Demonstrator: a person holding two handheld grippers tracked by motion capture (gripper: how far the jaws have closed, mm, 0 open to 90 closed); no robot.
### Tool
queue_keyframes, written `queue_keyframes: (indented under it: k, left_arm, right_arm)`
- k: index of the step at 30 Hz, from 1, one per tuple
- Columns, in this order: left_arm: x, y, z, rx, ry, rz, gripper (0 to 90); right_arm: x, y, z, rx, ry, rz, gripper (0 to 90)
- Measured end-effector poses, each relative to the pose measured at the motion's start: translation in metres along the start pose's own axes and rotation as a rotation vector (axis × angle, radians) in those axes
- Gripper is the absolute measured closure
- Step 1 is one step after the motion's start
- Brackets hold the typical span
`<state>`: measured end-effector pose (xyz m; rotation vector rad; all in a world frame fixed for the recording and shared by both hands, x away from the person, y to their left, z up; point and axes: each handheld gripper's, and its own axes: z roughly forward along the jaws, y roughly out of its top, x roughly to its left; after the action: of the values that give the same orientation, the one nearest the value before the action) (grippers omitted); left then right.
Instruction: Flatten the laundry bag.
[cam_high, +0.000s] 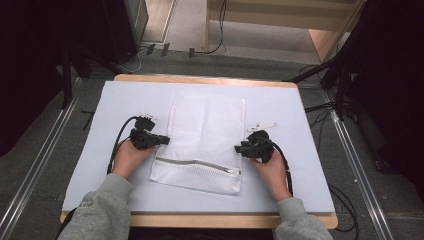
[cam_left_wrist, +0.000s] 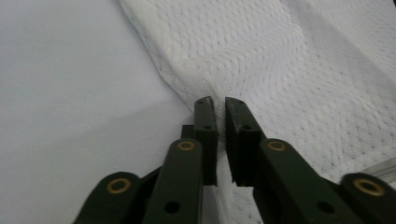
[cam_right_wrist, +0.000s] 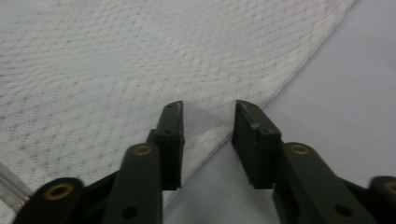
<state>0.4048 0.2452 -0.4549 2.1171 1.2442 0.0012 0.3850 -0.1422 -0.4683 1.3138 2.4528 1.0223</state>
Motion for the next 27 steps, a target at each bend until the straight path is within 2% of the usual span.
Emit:
queue_keyframes:
  k: [1,6,13,21,23,27]
  left_arm:
    - [0.001,0.0,0.0,0.001,-0.002,-0.002,88.5]
    - [0.002,-0.002,-0.002,0.004,-0.015,-0.005,88.7]
    - [0.004,-0.006,-0.006,0.004,-0.019,-0.007,88.8]
    - [0.006,-0.014,-0.014,-0.016,-0.028,-0.029,89.2]
    - [0.007,-0.017,-0.016,-0.015,-0.027,-0.03,89.3]
    - [0.007,-0.022,-0.019,-0.014,-0.027,-0.038,89.2]
  right_arm:
    - [-0.001,0.001,0.001,0.003,-0.011,-0.01,79.5]
    - [-0.01,0.004,0.001,0.018,0.022,0.032,87.5]
    - [-0.011,0.01,0.004,0.028,0.014,0.025,90.0]
    - [-0.01,0.022,0.015,0.034,0.029,0.024,90.0]
    - [-0.009,0.025,0.016,0.038,0.027,0.011,90.0]
    - [-0.014,0.029,0.016,0.037,0.008,0.024,90.0]
